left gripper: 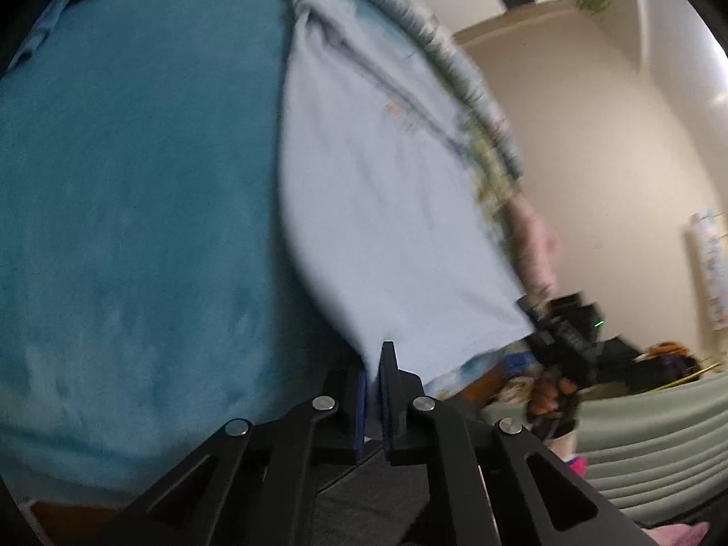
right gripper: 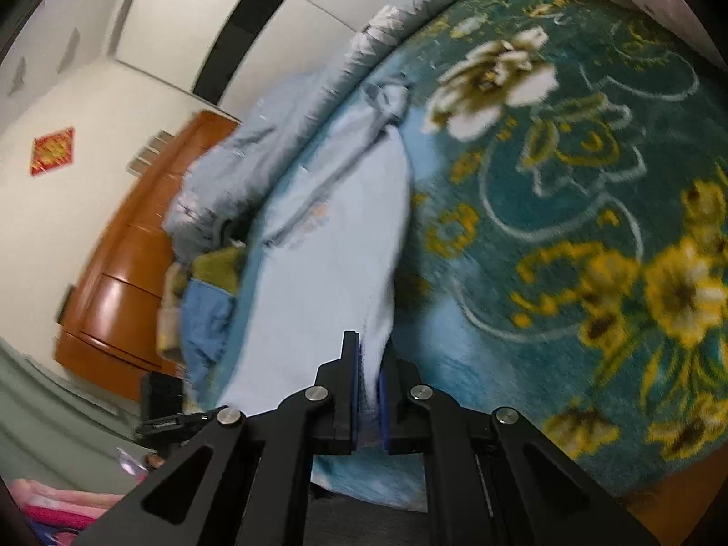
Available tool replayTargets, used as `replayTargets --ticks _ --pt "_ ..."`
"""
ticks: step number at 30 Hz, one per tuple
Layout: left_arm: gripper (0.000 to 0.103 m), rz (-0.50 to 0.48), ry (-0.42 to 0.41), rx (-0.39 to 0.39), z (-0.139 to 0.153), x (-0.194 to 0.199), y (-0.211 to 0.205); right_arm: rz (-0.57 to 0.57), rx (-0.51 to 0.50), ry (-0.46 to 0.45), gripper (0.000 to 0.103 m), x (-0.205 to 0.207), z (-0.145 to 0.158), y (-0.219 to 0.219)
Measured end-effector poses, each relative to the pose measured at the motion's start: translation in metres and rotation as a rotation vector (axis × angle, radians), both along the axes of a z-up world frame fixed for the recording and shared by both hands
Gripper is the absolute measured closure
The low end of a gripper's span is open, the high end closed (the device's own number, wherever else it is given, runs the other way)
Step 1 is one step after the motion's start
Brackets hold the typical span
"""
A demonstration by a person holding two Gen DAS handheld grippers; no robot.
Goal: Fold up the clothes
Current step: 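Fold the hem with both grippers up toward the collar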
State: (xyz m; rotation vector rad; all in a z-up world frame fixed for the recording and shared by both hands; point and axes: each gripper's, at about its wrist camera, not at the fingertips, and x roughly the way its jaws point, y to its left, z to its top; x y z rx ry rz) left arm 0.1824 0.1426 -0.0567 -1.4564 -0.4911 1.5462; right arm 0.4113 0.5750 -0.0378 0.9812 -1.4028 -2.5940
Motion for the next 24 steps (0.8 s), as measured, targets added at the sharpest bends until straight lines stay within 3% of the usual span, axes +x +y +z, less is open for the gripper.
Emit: replayTargets --ticks 4,9,14,20,24 --pt "0.098 0.05 0.019 0.126 0.023 -0.036 0.0 0.001 -0.037 0.111 0.096 -0.019 0.027 0.013" --pt "0.098 0.089 0.071 0.175 0.051 -0.104 0.026 -0.011 -0.037 0.152 0.096 -0.07 0.056 0.036" --pt "0.098 0.153 0.044 0.151 0.049 -0.179 0.061 -0.068 -0.028 0.103 0.096 -0.145 0.068 0.073" --pt "0.098 0.225 -0.006 0.085 0.033 -0.265 0.102 -0.122 -0.066 -0.006 0.096 -0.243 0.048 0.118" --pt "0.098 0.259 -0.042 0.036 0.013 -0.301 0.12 -0.127 -0.083 -0.057 0.096 -0.283 0.032 0.137"
